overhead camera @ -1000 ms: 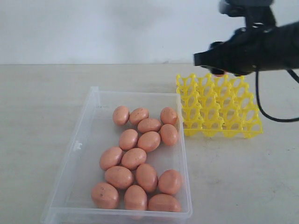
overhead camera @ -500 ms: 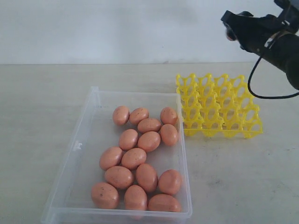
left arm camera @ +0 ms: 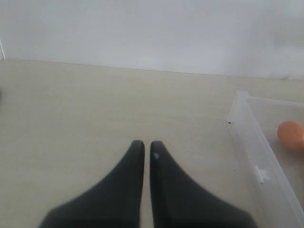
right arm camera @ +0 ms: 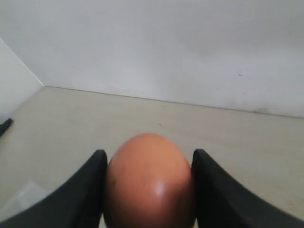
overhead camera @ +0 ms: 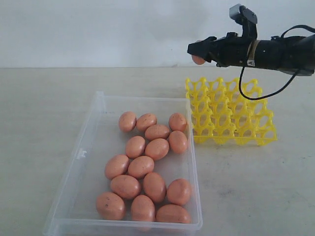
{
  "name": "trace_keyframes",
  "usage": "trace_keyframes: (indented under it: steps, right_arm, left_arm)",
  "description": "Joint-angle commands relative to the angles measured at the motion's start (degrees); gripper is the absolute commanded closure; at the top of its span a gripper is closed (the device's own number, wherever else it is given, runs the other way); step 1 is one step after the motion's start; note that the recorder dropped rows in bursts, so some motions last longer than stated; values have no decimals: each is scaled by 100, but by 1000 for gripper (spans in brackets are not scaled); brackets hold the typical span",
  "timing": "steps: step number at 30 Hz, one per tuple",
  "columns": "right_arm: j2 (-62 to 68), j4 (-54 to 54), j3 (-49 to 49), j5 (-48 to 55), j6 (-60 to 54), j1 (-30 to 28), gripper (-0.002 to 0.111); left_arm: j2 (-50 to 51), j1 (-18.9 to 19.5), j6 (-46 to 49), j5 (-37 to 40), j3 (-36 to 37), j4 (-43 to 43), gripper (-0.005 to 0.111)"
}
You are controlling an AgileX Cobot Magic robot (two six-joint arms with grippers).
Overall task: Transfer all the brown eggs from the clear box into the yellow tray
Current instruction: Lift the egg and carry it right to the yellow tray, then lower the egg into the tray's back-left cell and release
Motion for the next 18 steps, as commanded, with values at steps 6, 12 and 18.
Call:
trace_keyframes:
  steps: [6, 12, 18]
  right_arm:
    - [517, -112, -120, 244, -510, 56, 108]
    - [785, 25, -122, 386, -1216, 56, 108]
    - [1006, 437, -135, 324, -1863, 56, 108]
  left_arm:
    - [-12, 20, 13, -50, 15, -14, 103]
    - [-12, 20, 13, -50, 15, -14, 103]
    - [-12, 20, 13, -50, 15, -14, 103]
